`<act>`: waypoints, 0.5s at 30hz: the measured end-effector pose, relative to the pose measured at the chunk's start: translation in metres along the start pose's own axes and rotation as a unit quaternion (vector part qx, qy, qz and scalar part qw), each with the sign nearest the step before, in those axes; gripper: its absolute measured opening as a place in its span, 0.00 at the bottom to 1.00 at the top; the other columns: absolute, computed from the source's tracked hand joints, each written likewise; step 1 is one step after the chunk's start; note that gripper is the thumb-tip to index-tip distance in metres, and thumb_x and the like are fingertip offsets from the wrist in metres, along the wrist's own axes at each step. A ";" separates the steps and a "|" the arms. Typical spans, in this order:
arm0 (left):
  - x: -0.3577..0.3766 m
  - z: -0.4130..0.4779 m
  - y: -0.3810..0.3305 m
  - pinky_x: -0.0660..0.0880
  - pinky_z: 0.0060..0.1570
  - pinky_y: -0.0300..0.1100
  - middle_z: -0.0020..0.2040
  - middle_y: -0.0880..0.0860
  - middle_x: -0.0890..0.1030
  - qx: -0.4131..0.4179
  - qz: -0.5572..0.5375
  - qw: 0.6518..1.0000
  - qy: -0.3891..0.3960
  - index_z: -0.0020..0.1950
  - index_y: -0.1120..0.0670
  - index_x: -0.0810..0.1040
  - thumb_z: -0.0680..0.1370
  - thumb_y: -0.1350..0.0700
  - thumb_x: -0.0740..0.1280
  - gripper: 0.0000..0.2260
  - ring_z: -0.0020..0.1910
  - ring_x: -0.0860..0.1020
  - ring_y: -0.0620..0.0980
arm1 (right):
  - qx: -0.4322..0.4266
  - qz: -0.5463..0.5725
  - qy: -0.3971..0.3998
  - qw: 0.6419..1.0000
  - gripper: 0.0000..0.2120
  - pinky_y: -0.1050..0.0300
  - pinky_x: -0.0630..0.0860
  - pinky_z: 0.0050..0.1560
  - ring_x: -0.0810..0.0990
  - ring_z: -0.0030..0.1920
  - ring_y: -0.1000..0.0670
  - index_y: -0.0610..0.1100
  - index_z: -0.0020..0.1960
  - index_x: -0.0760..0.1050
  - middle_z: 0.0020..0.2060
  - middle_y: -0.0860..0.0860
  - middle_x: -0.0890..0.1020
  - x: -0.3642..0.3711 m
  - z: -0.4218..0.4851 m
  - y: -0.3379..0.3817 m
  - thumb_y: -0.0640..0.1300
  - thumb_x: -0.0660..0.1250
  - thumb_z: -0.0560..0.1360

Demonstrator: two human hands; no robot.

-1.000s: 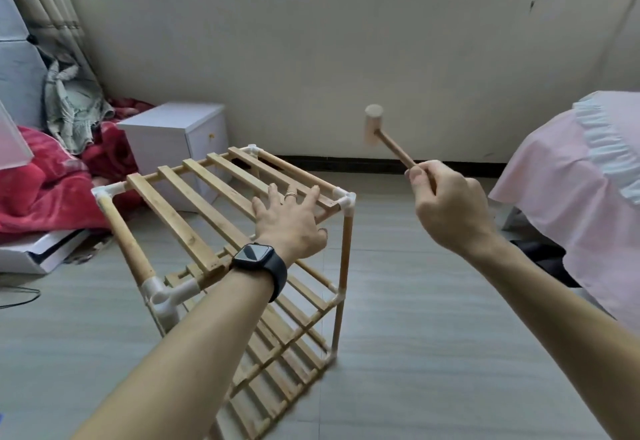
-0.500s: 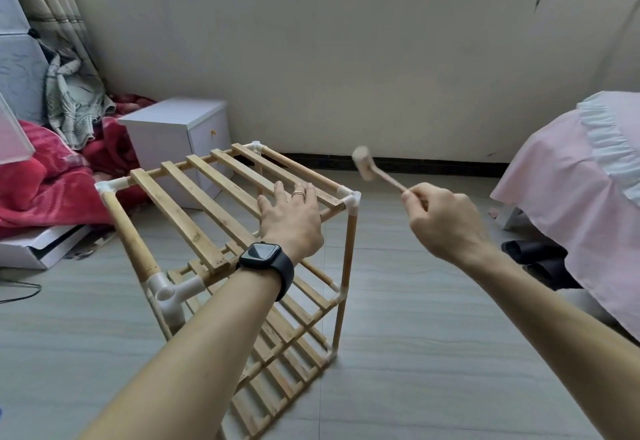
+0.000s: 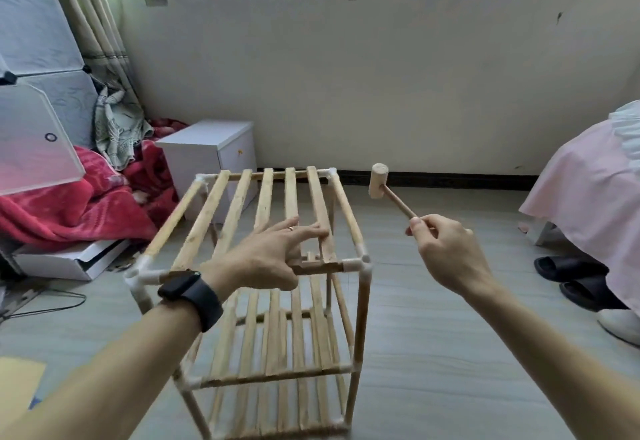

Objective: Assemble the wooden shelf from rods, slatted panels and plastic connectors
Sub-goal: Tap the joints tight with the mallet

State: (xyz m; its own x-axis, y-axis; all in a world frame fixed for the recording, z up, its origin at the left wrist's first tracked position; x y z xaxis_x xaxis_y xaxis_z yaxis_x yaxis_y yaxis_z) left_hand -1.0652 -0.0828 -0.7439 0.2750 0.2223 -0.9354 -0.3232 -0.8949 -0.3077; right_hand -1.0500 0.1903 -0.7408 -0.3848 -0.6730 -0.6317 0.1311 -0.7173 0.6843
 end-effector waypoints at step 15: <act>0.008 0.071 -0.015 0.38 0.74 0.66 0.83 0.53 0.51 -0.103 0.081 0.986 -0.102 0.82 0.44 0.56 0.78 0.33 0.45 0.33 0.82 0.46 0.57 | 0.016 -0.053 0.012 0.998 0.16 0.53 0.65 0.34 0.76 0.37 0.49 0.48 0.51 0.78 0.34 0.50 0.79 0.019 0.040 -0.008 0.51 0.53 0.85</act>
State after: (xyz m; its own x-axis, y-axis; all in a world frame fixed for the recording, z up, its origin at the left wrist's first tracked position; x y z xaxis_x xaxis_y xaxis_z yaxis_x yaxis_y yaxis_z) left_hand -1.1227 -0.0404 -0.7591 0.0396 0.1248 -0.9914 -0.1519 -0.9799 -0.1294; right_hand -1.0950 0.1907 -0.7437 -0.3731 -0.5981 -0.7093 0.0606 -0.7786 0.6246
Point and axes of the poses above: each hand's wrist, its own z-axis towards the middle knuckle, its own x-axis out of the palm, y = z × x, the point moved 5 cm from there along z, towards the middle knuckle
